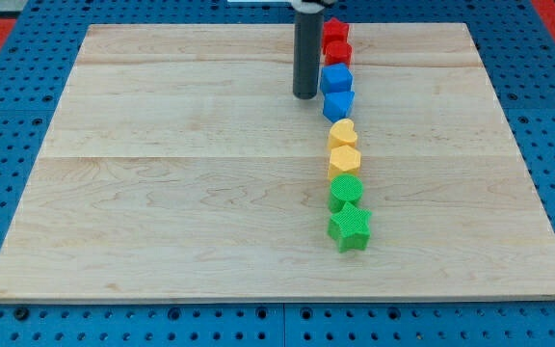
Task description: Point your arm towards the bottom center
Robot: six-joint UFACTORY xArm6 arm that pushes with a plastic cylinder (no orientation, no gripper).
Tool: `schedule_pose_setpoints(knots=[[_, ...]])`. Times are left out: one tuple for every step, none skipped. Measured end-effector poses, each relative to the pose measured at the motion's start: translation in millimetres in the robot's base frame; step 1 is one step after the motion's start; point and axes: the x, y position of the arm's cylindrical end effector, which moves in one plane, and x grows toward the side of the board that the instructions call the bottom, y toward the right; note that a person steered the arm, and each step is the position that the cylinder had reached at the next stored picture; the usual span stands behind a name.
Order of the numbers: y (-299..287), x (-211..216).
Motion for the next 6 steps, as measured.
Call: schedule_pose_setpoints(knots=[[-15.2, 40.8], [-36.7, 76.7], [-53.6, 126.3], [-53.9, 183.9], [-54.0, 188.1], [-19.7, 180.7]])
